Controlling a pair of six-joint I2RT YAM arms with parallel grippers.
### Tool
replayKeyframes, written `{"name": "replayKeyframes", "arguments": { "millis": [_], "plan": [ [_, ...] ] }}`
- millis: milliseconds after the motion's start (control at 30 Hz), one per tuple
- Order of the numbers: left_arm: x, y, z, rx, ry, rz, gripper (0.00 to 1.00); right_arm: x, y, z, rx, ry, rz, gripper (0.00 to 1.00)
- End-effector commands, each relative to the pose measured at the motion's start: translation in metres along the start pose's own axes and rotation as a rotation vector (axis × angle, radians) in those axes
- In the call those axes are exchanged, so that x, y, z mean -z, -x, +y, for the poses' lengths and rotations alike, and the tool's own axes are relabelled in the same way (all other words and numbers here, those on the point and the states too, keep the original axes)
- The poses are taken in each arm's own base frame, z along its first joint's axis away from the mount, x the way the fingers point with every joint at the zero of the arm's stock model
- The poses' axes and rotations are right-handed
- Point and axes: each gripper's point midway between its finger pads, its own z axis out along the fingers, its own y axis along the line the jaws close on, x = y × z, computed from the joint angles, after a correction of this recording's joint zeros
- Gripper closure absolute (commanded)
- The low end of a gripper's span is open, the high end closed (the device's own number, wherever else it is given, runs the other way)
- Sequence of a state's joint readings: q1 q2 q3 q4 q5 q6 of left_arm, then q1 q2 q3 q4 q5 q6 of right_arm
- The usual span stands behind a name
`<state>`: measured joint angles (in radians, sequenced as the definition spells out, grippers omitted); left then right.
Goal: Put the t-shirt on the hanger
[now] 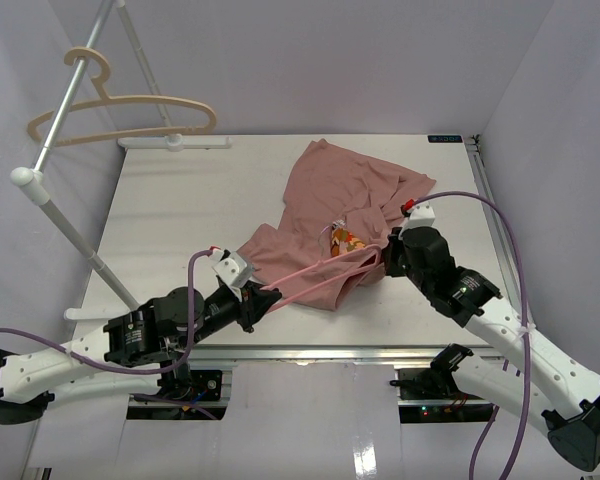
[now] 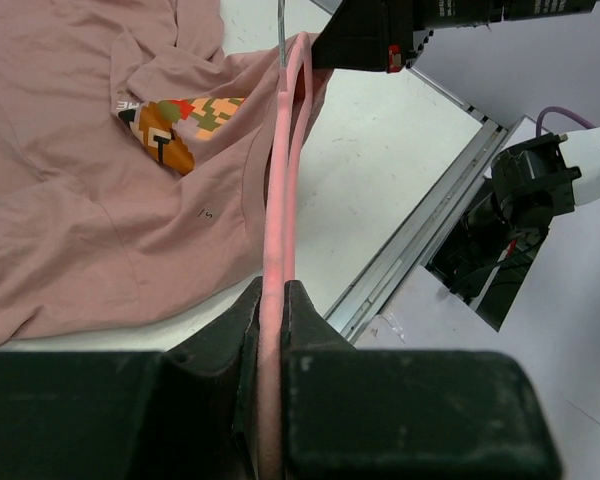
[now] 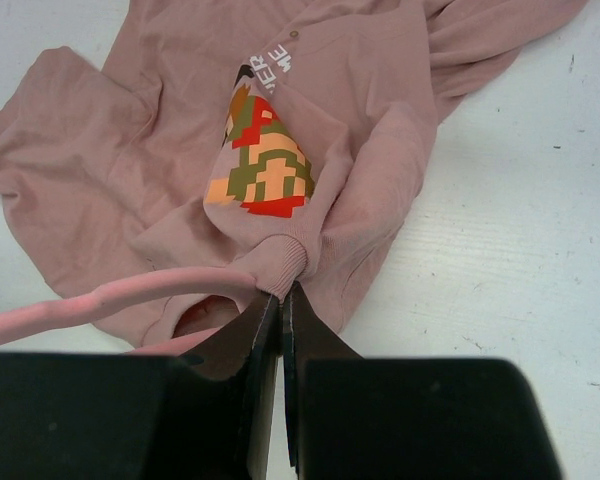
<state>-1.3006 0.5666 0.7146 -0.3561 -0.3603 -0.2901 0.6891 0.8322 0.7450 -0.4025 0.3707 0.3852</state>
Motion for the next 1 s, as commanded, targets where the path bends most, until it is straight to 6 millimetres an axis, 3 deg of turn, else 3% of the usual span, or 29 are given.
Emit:
{"name": "replayKeyframes", "arguments": {
  "millis": [0, 400, 600, 733, 833, 967],
  "plan": [
    [-0.005, 0.004, -0.003, -0.014, -0.012, -0.025, 1.0, 0.011, 0.033, 0.013, -0.012, 0.046, -0.061, 0.92],
    [-0.014, 0.004, -0.006, -0.067, -0.033, -0.077, 1.0, 0.023, 0.054, 0.041, 0.028, 0.187, -0.075, 0.92],
    [-0.024, 0.001, 0.011, -0.071, 0.081, -0.072, 1.0, 0.034, 0.065, 0.036, 0.026, 0.167, -0.093, 0.92],
    [-0.018, 0.004, 0.016, -0.053, 0.095, -0.1, 1.0, 0.037, 0.065, 0.026, 0.026, 0.119, -0.096, 0.92],
    [-0.012, 0.009, 0.012, -0.042, 0.06, -0.128, 1.0, 0.037, 0.065, 0.027, 0.03, 0.122, -0.089, 0.92],
    [-0.008, 0.019, -0.006, -0.087, -0.058, -0.182, 1.0, 0.039, 0.068, 0.053, 0.085, 0.254, -0.053, 0.92]
  ]
}}
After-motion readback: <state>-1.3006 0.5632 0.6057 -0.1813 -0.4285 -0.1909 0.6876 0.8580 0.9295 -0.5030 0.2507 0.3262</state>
